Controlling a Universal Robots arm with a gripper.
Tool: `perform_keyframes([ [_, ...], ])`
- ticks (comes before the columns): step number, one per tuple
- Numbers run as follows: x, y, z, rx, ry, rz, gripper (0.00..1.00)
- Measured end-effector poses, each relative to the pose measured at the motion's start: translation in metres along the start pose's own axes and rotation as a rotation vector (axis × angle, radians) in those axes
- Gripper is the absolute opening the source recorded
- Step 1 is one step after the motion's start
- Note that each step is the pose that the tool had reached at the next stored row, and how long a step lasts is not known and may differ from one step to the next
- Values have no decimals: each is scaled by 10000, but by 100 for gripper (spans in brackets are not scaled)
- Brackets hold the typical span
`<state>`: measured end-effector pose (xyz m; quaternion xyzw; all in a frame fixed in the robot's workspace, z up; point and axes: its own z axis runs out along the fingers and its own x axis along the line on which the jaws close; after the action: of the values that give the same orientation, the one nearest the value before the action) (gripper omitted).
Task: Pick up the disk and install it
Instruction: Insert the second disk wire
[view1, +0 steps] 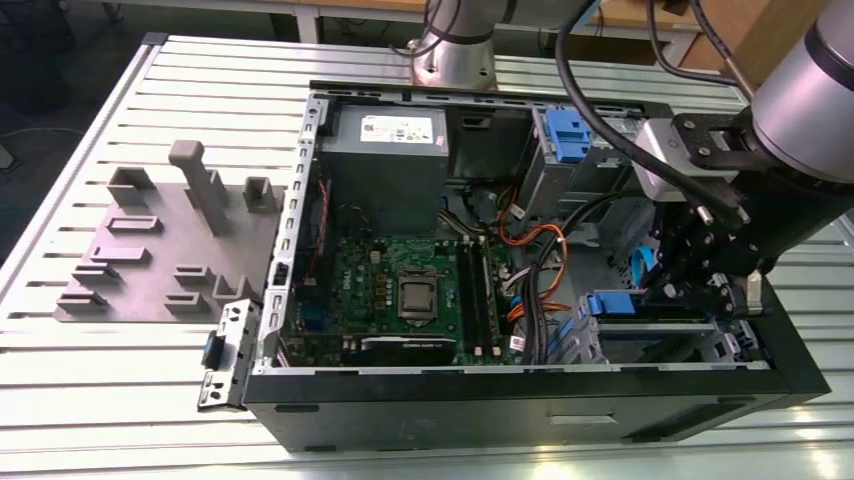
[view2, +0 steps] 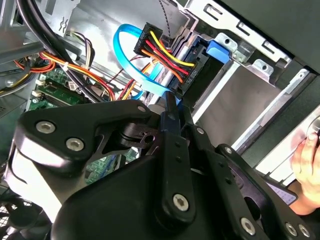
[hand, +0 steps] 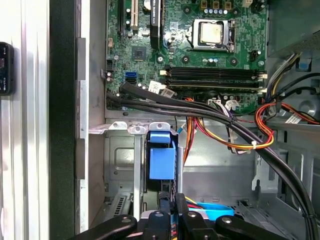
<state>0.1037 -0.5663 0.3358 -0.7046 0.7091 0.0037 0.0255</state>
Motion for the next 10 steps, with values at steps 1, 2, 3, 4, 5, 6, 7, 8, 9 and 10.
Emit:
perform_keyframes([
  [1, 0, 0, 2, 0, -2, 0, 16],
  [2, 1, -1, 4, 0, -3, 0, 16],
  [3, 1, -1, 6, 0, -4, 0, 16],
  [4, 1, -1, 7, 0, -5, 0, 16],
  [5, 1, -2, 9, 0, -6, 0, 16],
  [6, 1, -3, 10, 0, -7, -1, 16],
  [7, 1, -3, 10, 0, -7, 0, 16],
  [8, 1, -4, 11, 0, -7, 0, 16],
  [9, 2, -4, 12, 0, -8, 0, 16],
  [10, 2, -5, 13, 0, -9, 0, 16],
])
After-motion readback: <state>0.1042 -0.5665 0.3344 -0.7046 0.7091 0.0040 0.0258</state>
